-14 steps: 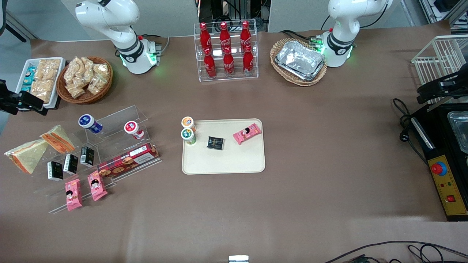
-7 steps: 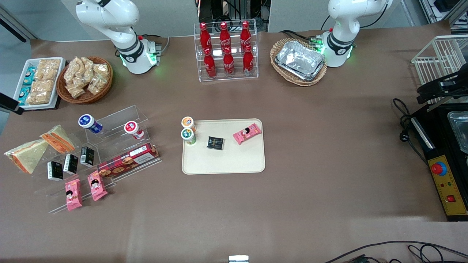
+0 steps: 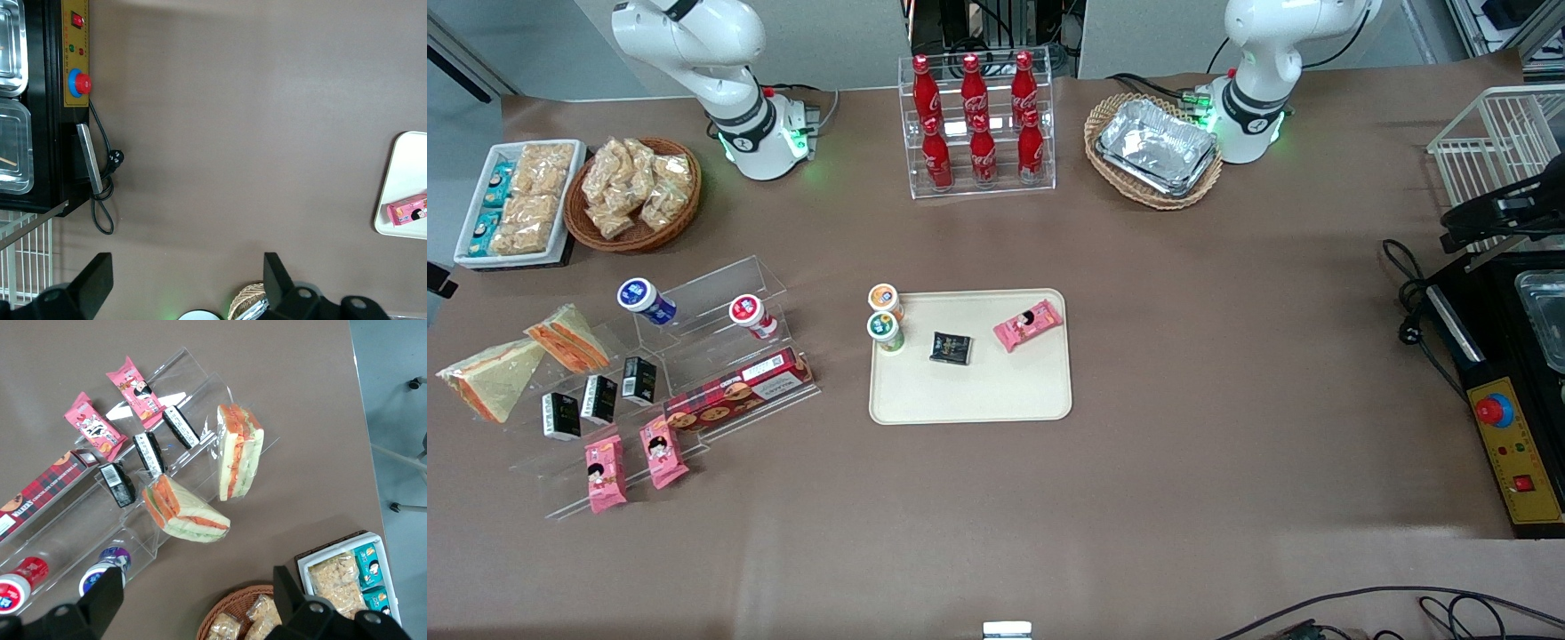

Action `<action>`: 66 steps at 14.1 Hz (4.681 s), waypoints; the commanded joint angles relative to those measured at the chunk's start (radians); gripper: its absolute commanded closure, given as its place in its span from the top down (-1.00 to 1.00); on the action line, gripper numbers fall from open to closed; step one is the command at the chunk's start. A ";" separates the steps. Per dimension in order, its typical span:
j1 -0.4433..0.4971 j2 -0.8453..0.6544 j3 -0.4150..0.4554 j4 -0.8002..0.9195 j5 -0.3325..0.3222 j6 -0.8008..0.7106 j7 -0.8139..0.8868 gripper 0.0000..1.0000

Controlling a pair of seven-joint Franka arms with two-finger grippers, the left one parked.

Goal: Place sandwich on tray
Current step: 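Move the right gripper over the wrapped sandwich on the acrylic rack, then lower the right gripper and grasp the upright wrapped sandwich, then lift the sandwich out of the rack and carry it over the cream tray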

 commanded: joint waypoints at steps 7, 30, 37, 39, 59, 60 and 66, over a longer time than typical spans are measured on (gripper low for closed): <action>-0.068 0.129 -0.085 0.014 0.124 0.206 -0.121 1.00; -0.101 0.312 -0.078 -0.184 0.209 0.582 -0.290 0.65; -0.111 0.307 -0.079 -0.167 0.258 0.564 -0.279 -1.00; -0.113 0.278 -0.085 -0.141 0.258 0.492 -0.275 -1.00; 0.270 0.054 -0.082 0.138 0.239 -0.199 0.892 -1.00; 0.321 0.056 -0.082 0.138 0.239 -0.199 0.988 -1.00; 0.604 0.106 -0.081 0.138 0.271 -0.119 1.501 -1.00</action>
